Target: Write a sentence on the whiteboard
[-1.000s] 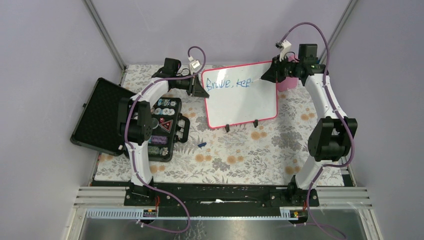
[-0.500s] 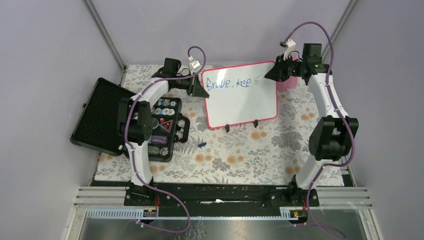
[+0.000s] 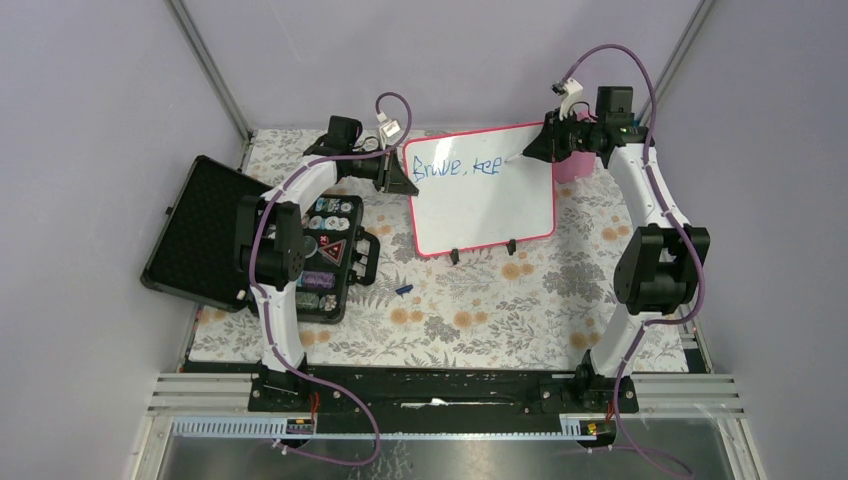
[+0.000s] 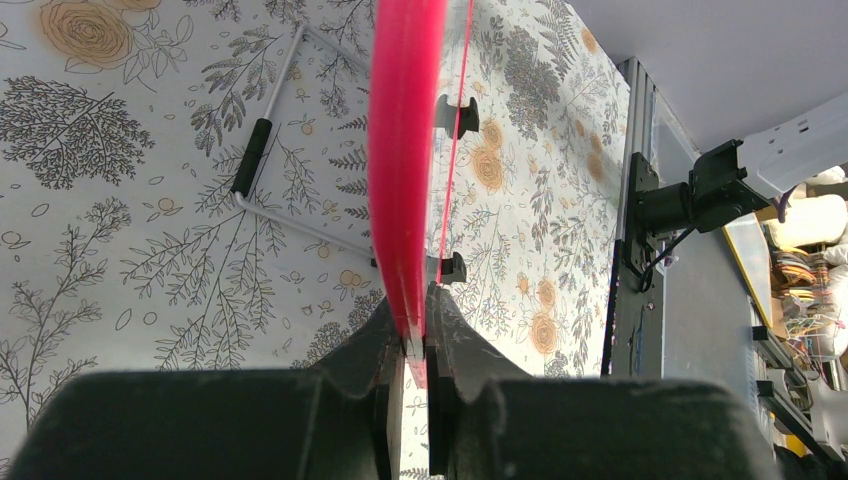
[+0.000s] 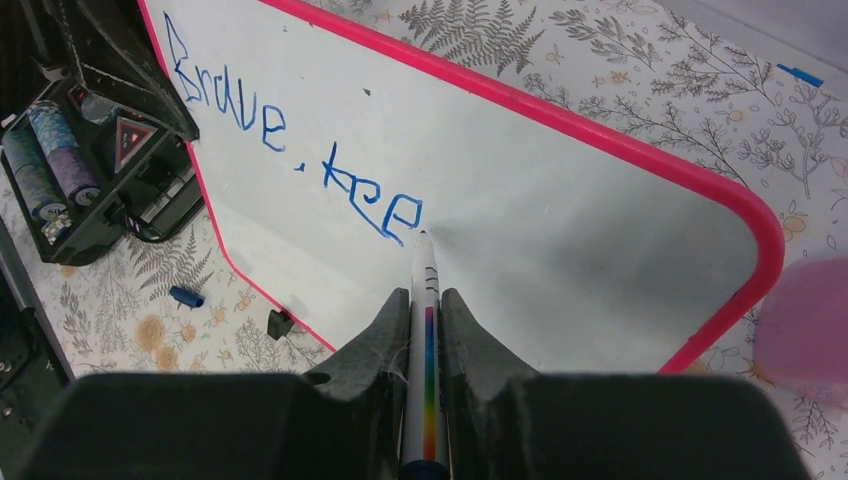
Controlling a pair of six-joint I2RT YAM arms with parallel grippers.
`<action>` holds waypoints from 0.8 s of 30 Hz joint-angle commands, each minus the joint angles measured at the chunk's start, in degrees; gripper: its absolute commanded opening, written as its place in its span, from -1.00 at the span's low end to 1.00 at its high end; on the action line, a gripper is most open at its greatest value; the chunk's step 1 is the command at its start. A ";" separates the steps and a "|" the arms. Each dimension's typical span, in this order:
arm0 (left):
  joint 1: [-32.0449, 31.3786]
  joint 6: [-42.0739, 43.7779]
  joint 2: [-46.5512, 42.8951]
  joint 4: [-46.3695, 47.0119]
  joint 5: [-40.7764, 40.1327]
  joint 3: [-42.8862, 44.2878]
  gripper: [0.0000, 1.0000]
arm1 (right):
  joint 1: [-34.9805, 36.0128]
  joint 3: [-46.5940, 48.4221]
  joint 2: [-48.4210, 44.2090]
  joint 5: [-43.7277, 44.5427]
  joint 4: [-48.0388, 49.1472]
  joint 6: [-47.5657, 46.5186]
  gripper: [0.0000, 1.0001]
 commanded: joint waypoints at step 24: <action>-0.54 2.06 -1.17 2.78 -1.18 -0.16 -1.00 | 0.60 5.44 2.32 2.99 1.56 -0.13 -1.00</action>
